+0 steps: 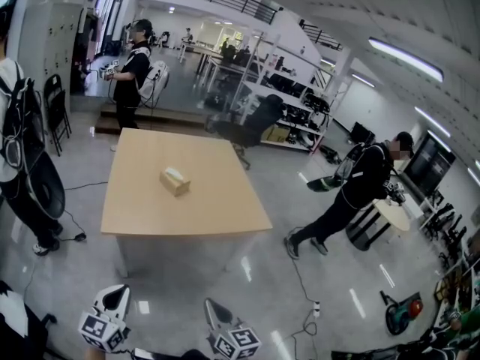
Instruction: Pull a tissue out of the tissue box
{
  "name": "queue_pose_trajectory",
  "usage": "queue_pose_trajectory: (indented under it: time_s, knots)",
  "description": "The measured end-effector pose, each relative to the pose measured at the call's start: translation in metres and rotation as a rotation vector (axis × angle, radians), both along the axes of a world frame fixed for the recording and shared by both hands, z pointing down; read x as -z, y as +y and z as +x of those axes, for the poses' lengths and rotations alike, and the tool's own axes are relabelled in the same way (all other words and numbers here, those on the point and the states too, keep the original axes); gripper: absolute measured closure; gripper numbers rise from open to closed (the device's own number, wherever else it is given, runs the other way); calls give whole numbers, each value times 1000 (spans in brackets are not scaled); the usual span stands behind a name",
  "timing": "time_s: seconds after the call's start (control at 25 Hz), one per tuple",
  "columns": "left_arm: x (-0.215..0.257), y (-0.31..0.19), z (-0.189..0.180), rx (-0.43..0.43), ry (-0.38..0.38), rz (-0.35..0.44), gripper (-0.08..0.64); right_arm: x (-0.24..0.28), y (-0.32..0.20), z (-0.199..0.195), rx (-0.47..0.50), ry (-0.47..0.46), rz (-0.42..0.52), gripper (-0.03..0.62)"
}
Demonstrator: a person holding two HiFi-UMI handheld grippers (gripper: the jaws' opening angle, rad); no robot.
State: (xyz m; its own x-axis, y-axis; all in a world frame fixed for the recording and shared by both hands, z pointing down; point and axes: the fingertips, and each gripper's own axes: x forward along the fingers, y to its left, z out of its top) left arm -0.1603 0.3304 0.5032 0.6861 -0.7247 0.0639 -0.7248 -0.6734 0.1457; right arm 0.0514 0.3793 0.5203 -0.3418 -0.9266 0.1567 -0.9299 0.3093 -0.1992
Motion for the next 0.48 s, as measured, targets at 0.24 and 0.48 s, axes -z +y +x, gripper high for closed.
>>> queue_pose_trajectory:
  time_s: [0.24,0.48]
  knots:
    - [-4,-4,-10,-2,5,-11,552,-2,-5,-10,-2,1,-2,580]
    - [-12,-24,-12,-1,4,-15,552,-5,-25,-13,5,6,-2,580]
